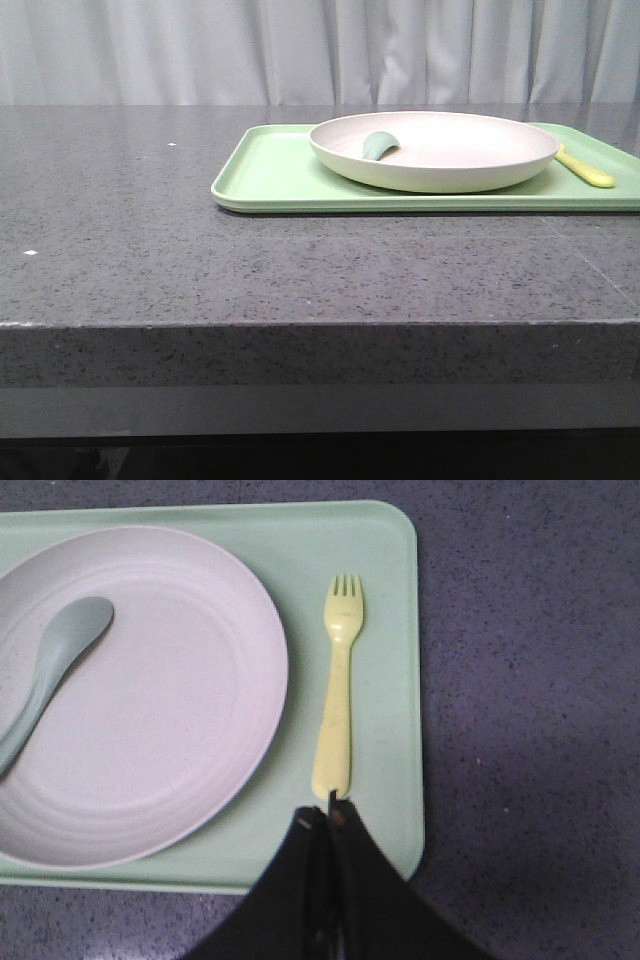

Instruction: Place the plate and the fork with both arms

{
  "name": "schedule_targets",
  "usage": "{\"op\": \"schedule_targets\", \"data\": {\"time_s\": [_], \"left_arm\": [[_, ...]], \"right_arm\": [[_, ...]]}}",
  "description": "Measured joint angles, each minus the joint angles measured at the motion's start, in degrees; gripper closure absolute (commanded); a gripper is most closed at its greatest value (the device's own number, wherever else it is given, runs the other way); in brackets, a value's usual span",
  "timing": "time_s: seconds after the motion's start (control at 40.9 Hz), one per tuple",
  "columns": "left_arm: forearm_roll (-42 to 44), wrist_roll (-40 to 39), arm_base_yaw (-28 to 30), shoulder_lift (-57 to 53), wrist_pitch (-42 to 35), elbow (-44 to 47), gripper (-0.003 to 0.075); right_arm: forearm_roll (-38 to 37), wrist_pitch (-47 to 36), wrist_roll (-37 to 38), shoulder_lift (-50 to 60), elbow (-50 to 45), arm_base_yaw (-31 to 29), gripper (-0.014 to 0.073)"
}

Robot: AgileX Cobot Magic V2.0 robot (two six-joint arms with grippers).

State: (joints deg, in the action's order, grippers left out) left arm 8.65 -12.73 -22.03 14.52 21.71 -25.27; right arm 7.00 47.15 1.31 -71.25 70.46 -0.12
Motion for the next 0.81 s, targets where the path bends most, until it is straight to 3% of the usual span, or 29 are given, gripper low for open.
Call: {"op": "schedule_targets", "data": {"time_s": [0.465, 0.808], "left_arm": [[0.0, 0.0, 0.0, 0.0, 0.0, 0.0, 0.0738], [0.0, 0.0, 0.0, 0.0, 0.0, 0.0, 0.0738]], "right_arm": [[0.0, -16.76, -2.01, 39.27, -34.71, 0.0, 0.0661], [0.0, -20.5, -2.51, 62.53, -46.16, 0.0, 0.0661]]}}
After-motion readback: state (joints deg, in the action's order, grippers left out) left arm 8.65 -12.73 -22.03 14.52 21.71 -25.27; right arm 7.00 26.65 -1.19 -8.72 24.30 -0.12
